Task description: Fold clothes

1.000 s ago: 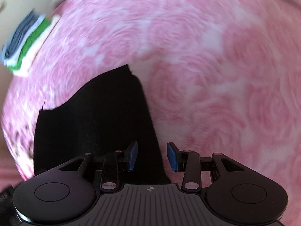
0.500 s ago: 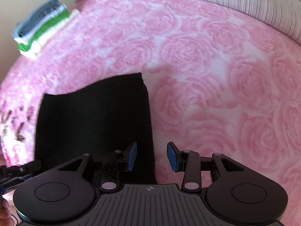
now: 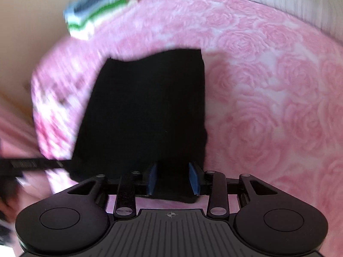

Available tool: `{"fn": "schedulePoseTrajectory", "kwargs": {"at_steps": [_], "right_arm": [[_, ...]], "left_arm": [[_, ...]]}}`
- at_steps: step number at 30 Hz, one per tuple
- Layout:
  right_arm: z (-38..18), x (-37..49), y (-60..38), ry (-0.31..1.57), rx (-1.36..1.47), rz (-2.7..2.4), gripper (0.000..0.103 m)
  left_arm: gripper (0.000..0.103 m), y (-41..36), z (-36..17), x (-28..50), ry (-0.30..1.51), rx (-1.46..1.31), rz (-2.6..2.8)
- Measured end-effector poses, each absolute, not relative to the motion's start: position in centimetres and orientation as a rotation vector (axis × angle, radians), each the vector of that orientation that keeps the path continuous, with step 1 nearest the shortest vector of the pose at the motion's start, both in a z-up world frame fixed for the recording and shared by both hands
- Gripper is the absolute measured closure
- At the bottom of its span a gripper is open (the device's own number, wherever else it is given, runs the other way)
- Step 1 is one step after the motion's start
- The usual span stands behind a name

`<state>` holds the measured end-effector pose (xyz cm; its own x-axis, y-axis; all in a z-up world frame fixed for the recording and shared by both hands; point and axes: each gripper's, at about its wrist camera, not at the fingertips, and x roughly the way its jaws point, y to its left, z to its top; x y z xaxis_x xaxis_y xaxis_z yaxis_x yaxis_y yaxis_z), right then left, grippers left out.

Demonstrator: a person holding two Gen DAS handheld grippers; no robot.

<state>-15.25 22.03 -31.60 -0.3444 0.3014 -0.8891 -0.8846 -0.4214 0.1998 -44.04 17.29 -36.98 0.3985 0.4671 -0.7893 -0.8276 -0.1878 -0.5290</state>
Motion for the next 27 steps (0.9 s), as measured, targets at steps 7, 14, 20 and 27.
{"fn": "schedulePoseTrajectory", "kwargs": {"at_steps": [7, 14, 20, 27], "right_arm": [[-31.0, -16.4, 22.4, 0.808, -1.172, 1.878, 0.067], [-28.7, -13.9, 27.7, 0.874, -0.928, 1.852, 0.067], [-29.3, -15.0, 32.3, 0.898, -0.833, 1.842, 0.067], [-30.1, -16.5, 34.2, 0.908, -0.823, 1.866, 0.067]], "left_arm": [[0.082, 17.2, -34.7, -43.7, 0.465, -1.243, 1.241], [0.085, 22.4, -31.8, -44.3, 0.458, -1.129, 1.274], [0.084, 28.6, -32.1, -44.3, 0.434, -1.042, 1.297], [0.084, 32.2, -32.8, -43.6, 0.486, -0.969, 1.258]]}}
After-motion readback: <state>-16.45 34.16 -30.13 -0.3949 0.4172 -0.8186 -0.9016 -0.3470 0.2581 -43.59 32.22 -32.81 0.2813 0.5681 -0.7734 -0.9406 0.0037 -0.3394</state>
